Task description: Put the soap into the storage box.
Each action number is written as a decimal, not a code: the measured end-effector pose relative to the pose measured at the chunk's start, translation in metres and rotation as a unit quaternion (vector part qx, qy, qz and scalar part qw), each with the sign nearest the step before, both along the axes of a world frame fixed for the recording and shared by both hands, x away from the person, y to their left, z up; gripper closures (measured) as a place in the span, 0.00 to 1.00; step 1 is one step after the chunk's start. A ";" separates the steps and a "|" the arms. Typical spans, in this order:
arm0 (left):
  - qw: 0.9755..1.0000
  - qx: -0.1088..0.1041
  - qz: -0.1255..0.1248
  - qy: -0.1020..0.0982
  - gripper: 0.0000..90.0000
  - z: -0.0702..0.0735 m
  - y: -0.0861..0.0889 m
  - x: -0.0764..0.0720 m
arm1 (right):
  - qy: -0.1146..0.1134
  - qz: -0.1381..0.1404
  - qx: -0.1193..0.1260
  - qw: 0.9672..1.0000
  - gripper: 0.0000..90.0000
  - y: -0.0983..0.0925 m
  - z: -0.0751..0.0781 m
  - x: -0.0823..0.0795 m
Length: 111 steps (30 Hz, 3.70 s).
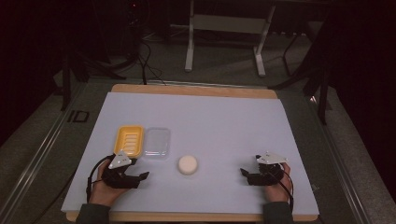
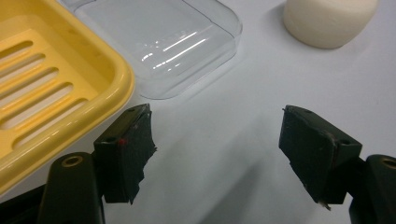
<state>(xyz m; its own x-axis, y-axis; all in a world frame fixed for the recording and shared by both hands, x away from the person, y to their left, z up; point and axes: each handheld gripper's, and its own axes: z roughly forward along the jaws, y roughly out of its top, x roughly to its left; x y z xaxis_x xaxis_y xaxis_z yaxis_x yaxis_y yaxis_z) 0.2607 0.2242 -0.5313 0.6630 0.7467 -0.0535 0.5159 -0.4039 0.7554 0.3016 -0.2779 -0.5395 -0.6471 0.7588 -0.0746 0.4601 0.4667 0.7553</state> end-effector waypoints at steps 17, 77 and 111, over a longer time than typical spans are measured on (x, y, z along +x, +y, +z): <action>1.000 0.010 -0.014 -0.002 0.29 0.004 -0.008 -0.001 | -0.043 -0.005 0.024 0.999 0.17 -0.005 0.002 -0.008; 0.975 0.103 -0.199 -0.004 0.32 0.051 -0.060 0.039 | -0.058 -0.003 0.031 0.998 0.17 -0.006 0.003 -0.012; 0.957 0.144 -0.249 0.021 0.21 0.053 -0.096 0.057 | -0.055 0.004 0.028 0.998 0.17 -0.006 0.003 -0.011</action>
<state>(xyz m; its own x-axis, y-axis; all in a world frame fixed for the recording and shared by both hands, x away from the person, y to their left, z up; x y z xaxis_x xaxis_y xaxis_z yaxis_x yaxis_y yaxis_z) 0.3177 0.1278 -0.4788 0.9427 0.3257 0.0725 0.2323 -0.7966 0.5581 0.2901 -0.2836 -0.5363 -0.6429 0.7590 -0.1029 0.3691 0.4247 0.8267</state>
